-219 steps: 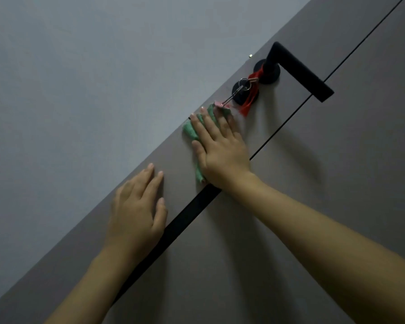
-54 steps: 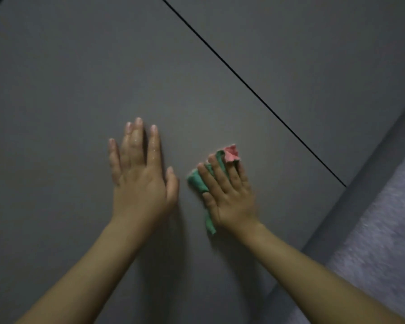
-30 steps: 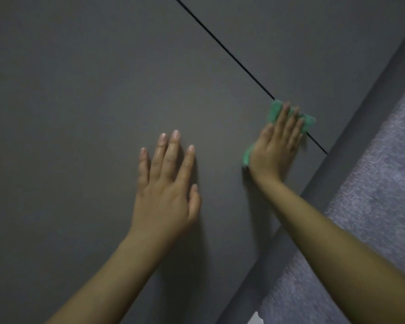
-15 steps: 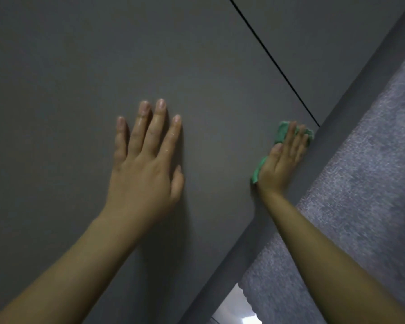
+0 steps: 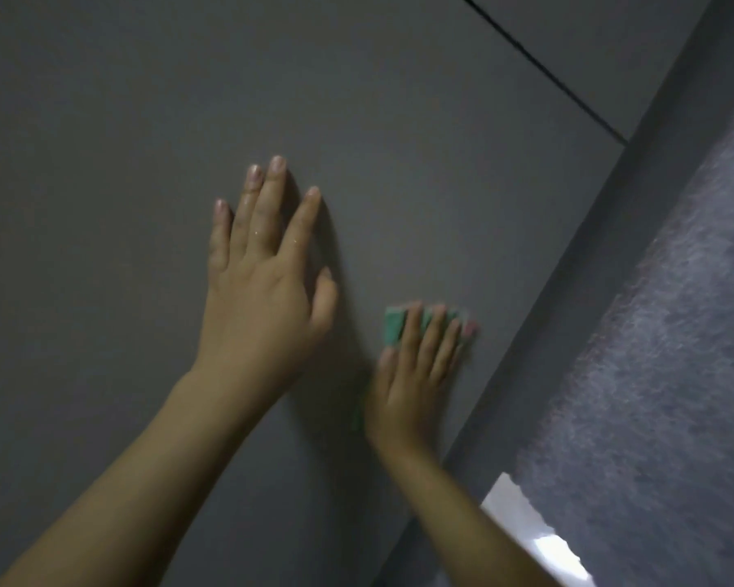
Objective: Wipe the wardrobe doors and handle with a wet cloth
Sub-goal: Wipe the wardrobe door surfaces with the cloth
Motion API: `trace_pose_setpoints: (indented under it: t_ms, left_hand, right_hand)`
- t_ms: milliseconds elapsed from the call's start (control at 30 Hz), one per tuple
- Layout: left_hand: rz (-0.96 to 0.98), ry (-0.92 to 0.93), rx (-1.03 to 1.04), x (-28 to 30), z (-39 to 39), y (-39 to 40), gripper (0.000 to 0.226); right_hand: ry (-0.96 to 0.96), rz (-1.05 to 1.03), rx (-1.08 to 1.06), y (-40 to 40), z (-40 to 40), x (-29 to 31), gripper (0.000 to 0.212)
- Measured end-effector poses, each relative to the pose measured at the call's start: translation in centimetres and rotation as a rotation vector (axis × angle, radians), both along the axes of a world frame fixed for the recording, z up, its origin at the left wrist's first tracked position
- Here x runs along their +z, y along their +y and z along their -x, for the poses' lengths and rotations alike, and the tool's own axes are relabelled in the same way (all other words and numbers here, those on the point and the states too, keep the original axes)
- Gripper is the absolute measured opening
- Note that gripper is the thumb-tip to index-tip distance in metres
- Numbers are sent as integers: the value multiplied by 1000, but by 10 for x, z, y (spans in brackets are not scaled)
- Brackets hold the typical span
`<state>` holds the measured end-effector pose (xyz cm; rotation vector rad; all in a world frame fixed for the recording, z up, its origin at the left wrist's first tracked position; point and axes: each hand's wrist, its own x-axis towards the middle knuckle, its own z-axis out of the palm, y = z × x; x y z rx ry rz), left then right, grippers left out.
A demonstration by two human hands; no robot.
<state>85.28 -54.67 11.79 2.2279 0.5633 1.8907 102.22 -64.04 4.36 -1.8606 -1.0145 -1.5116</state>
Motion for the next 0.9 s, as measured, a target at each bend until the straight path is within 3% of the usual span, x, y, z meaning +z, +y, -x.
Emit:
trace_pose_setpoints:
  t_ms: [133, 200, 300, 433, 567, 767, 833, 900]
  left_hand:
    - [8, 70, 42, -16, 8, 5, 73]
    - [-18, 122, 80, -23, 9, 6, 74]
    - [-26, 179, 123, -32, 12, 6, 75]
    - [-25, 231, 136, -40, 15, 5, 75]
    - [26, 271, 113, -46, 26, -1, 76]
    - [5, 327, 144, -62, 57, 14, 78]
    - [8, 324, 156, -69, 63, 25, 79]
    - [-11, 330, 160, -79, 68, 34, 81]
  right_hand:
    - [10, -266, 33, 17, 1, 76, 50]
    - [36, -316, 13, 26, 7, 71, 50]
    - [11, -196, 57, 27, 16, 7, 51]
    - [-139, 135, 155, 14, 8, -66, 54]
    - [-186, 170, 175, 9, 5, -53, 54]
    - [57, -234, 52, 49, 50, 35, 49]
    - [-5, -169, 61, 58, 58, 25, 49]
    - [-155, 57, 167, 57, 57, -15, 48]
